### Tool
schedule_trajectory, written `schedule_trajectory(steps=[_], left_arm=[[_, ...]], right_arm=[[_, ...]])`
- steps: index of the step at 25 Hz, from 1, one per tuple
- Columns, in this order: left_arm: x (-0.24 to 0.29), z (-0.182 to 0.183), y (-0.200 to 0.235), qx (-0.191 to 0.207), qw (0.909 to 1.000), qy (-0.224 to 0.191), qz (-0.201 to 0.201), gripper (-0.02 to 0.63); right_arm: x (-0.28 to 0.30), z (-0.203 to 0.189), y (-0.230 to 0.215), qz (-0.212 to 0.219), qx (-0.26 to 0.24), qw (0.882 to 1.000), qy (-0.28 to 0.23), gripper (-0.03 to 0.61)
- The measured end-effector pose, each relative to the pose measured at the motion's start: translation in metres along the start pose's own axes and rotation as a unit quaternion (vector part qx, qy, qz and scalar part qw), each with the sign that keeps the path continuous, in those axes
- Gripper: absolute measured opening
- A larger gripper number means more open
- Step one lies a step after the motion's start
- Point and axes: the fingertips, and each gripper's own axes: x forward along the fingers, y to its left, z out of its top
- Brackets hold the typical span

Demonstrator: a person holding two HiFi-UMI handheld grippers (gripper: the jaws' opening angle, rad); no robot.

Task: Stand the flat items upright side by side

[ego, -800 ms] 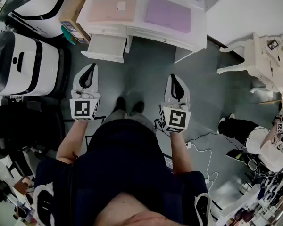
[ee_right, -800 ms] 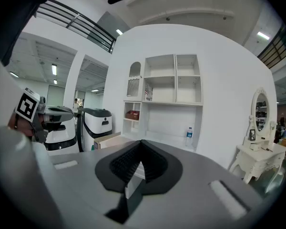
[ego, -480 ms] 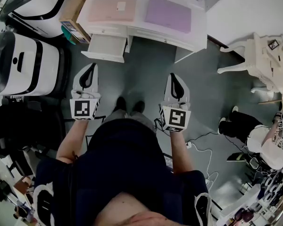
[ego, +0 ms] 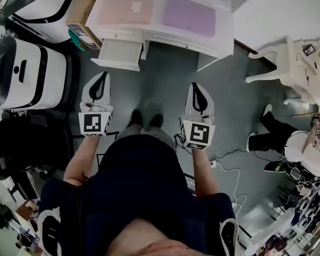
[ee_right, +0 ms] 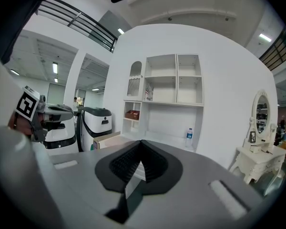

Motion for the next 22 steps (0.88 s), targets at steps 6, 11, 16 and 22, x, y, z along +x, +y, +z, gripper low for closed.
schedule_trajectory(steps=[6,11,16,22], left_arm=[[0.003,0.001,-0.004,-0.004,1.0,-0.001,-0.007,0.003],[0.006,0.006,-0.006,-0.01,0.9998,-0.01,-0.014,0.046],[0.013,0.011,-0.014,-0.008,0.9994,-0.014,-0.031,0.117],[0.027,0.017,-0.029,-0.015,0.9982,-0.023,-0.054,0.237]], right_arm=[[-0.001,0.003,-0.008,-0.008,-0.001,1.0,-0.006,0.0],[0.001,0.005,-0.014,-0.004,-0.002,1.0,-0.006,0.051],[0.002,0.007,-0.019,0.01,0.006,1.0,-0.005,0.13],[0.005,0.005,-0.032,0.027,0.019,0.999,0.001,0.241]])
